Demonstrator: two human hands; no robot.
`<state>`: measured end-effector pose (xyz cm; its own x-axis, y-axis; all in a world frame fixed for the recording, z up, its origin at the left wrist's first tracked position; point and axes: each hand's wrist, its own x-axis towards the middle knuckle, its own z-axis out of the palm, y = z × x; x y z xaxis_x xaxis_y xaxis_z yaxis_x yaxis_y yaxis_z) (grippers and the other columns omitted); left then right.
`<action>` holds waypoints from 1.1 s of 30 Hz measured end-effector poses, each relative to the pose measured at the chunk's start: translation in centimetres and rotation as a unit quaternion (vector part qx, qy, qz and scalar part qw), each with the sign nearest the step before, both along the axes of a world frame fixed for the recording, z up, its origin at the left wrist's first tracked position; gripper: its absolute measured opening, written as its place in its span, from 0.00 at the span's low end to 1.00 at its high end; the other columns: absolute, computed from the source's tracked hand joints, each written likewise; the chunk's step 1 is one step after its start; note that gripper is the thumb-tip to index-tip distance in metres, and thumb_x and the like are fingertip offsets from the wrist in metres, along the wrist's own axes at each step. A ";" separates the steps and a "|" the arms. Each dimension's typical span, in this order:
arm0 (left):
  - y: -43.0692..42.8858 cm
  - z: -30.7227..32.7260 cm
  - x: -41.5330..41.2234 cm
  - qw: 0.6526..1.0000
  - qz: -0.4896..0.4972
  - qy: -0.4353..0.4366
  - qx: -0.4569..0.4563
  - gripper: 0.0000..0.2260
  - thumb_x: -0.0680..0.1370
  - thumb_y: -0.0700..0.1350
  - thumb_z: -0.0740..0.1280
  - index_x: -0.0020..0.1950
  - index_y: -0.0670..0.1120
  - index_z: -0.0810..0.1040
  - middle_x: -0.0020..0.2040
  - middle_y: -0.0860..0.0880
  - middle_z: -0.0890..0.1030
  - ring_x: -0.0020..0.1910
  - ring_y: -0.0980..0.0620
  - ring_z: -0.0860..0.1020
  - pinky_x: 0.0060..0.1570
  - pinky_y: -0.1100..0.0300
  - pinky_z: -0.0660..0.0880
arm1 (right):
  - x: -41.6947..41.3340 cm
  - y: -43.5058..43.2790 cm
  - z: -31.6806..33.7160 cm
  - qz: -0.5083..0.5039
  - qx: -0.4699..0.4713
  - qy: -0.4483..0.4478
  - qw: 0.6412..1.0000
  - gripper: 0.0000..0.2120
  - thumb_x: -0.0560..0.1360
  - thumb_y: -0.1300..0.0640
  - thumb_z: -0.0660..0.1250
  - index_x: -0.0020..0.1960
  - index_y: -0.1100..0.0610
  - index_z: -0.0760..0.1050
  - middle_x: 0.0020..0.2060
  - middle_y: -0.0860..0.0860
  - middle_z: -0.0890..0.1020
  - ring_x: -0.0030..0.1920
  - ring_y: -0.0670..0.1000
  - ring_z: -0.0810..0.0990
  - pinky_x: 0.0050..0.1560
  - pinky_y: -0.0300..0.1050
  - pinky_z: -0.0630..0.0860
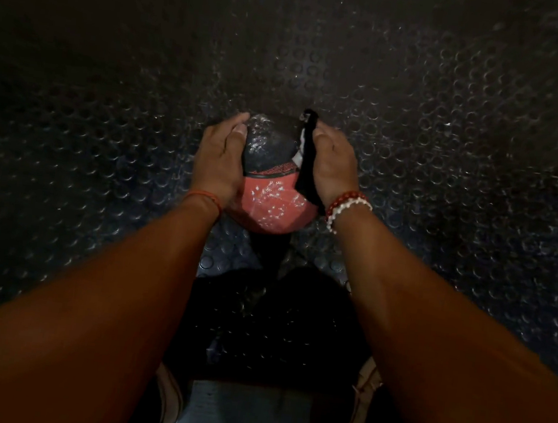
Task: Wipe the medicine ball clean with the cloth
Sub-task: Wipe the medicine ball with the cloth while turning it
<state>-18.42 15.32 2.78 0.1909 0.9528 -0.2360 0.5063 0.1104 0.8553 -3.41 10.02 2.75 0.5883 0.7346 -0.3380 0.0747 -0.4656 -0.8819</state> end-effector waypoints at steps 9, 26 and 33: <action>0.2 0.3 0.6 1.000 0.009 -0.001 -0.004 0.15 0.84 0.46 0.56 0.68 0.49 0.76 0.66 0.46 0.73 0.58 0.60 0.69 0.57 0.79 0.60 | -3.1 -2.6 1.0 -0.014 -0.046 -0.103 0.993 0.22 0.79 0.48 0.56 0.71 0.54 0.70 0.73 0.53 0.67 0.72 0.54 0.64 0.71 0.44 0.60; -0.4 -0.1 0.8 1.000 -0.001 -0.012 0.013 0.14 0.84 0.46 0.57 0.67 0.49 0.77 0.64 0.46 0.72 0.58 0.59 0.71 0.62 0.72 0.62 | 0.4 0.3 0.8 -0.002 -0.115 -0.018 0.993 0.23 0.78 0.45 0.54 0.60 0.58 0.77 0.61 0.60 0.78 0.61 0.59 0.76 0.66 0.53 0.70; -0.1 -0.1 0.7 1.000 -0.009 -0.019 0.021 0.15 0.84 0.45 0.57 0.67 0.48 0.77 0.62 0.48 0.72 0.58 0.59 0.72 0.63 0.73 0.63 | -3.6 -2.6 1.2 0.044 -0.036 -0.183 0.981 0.23 0.78 0.46 0.57 0.72 0.49 0.68 0.74 0.52 0.64 0.75 0.55 0.60 0.75 0.54 0.57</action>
<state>-17.73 15.22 2.65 0.2167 0.9579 -0.1883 0.4742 0.0654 0.8780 -7.02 7.44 3.91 0.6153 0.7702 -0.1676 0.4236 -0.5025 -0.7537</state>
